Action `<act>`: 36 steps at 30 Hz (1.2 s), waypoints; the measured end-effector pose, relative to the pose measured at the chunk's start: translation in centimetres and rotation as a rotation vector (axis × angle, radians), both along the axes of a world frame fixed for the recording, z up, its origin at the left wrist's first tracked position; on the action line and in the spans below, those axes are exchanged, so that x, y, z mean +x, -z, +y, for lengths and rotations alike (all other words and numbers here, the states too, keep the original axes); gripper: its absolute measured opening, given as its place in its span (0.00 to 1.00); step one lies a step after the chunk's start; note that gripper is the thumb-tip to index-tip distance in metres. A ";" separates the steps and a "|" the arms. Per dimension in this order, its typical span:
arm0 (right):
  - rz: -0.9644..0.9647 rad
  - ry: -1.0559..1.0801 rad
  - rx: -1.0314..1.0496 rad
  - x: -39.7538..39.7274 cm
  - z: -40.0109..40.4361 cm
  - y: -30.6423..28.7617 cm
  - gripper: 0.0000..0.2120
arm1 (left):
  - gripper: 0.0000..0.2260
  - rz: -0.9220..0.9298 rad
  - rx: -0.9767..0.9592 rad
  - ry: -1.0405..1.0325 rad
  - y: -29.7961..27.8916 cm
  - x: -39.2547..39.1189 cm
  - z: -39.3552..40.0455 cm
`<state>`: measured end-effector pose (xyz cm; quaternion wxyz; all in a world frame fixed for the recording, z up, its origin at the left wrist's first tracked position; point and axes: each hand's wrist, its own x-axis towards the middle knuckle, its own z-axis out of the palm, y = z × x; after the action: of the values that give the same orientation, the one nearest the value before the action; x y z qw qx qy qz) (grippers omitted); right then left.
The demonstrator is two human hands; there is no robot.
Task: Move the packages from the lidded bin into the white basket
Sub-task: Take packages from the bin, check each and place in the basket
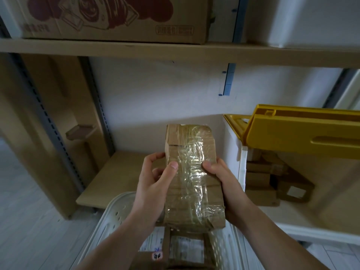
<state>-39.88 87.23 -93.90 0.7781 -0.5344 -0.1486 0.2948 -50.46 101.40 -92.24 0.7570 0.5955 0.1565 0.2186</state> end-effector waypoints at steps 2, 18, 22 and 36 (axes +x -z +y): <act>-0.005 -0.001 -0.002 0.0 -0.1 0.0 0.28 | 0.21 0.002 0.013 0.003 0.1 0.0 0.0; -0.045 -0.039 0.006 0.8 0.4 0.7 0.27 | 0.23 0.028 0.128 -0.048 0.3 0.1 0.0; -0.043 -0.051 0.015 0.7 0.3 0.5 0.27 | 0.23 0.031 0.153 -0.056 0.5 0.2 0.2; -0.076 0.015 -0.057 0.4 0.4 0.0 0.32 | 0.12 0.102 0.258 -0.065 1.1 0.5 0.9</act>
<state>-39.52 87.62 -93.92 0.7585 -0.5685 -0.1653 0.2724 -49.95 102.28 -93.31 0.6578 0.6928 0.1846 0.2309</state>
